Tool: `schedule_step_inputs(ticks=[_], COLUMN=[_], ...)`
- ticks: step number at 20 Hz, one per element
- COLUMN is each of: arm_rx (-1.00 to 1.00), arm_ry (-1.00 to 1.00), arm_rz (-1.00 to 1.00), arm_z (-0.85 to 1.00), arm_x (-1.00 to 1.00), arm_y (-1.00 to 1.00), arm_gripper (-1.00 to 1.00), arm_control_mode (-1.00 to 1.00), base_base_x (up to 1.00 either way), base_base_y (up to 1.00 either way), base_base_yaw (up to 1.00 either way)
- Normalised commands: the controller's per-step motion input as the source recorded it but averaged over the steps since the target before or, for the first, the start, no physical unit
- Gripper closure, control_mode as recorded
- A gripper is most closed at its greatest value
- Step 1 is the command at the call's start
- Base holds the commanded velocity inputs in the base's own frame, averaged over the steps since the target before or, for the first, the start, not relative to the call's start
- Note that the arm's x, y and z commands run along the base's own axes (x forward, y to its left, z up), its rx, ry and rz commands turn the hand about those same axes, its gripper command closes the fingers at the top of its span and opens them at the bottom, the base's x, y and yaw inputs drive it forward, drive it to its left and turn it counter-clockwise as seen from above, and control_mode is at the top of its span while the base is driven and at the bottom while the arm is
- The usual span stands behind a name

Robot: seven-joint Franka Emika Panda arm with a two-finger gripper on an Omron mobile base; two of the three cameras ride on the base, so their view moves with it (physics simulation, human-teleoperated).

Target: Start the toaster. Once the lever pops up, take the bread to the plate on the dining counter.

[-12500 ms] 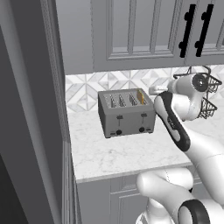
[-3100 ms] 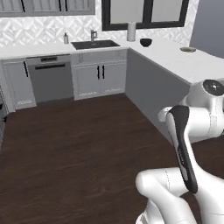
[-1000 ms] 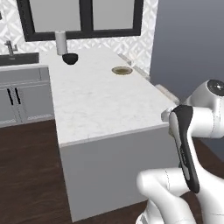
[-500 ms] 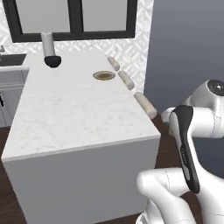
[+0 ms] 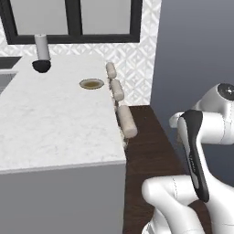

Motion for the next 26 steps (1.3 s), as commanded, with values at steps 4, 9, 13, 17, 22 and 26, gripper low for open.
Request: schedule_step_inputs(ticks=[4,9,13,17,22,26], arm_rx=[0.00,0.00,0.00,0.00,0.00,0.00], arm_ry=[0.00,0.00,0.00,0.00,0.00,0.00], arm_rz=[0.00,0.00,0.00,0.00,0.00,0.00], arm_z=[0.00,0.00,0.00,0.00,0.00,0.00], arm_x=[0.00,0.00,0.00,0.00,0.00,0.00], arm_y=[0.00,0.00,0.00,0.00,0.00,0.00], arm_gripper=[1.00,1.00,1.00,1.00,1.00,1.00], arm_control_mode=[1.00,1.00,1.00,1.00,1.00,1.00], base_base_x=[0.57,0.68,0.69,0.69,0.57,0.35], base_base_y=[-0.97,-0.79,-0.71,-0.64,-0.70,-0.96], base_base_yaw=[0.36,0.43,0.47,0.50,0.49,0.43])
